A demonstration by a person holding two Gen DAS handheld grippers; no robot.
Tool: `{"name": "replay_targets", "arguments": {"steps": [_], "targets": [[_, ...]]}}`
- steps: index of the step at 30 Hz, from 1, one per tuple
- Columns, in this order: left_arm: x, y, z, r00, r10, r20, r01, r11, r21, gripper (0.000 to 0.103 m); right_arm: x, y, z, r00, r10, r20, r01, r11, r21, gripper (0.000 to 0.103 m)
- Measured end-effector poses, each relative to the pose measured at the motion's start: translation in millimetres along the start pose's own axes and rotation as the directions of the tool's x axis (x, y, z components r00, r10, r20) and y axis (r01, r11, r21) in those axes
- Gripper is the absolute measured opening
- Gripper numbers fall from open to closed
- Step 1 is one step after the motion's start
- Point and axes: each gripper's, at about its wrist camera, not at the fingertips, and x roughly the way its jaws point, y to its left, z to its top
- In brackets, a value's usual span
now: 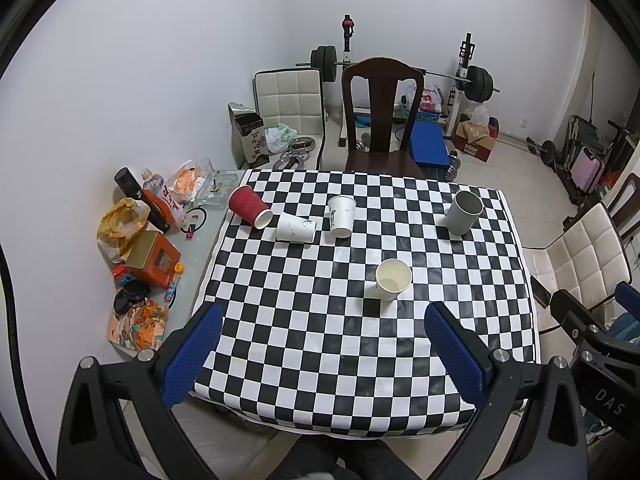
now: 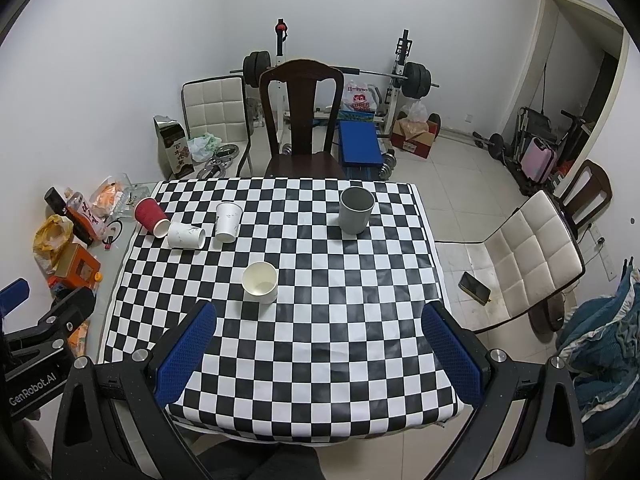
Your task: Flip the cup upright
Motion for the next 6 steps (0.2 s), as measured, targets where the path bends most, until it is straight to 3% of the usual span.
{"name": "replay_targets", "arguments": {"steps": [6], "targets": [[-0.4,-4.9,2.5,1.000,-0.009,0.001,0.009,1.000,-0.001,0.103,1.6,0.4,0.9,1.000,-0.001,0.000,0.001,1.000,0.001,0.103]]}}
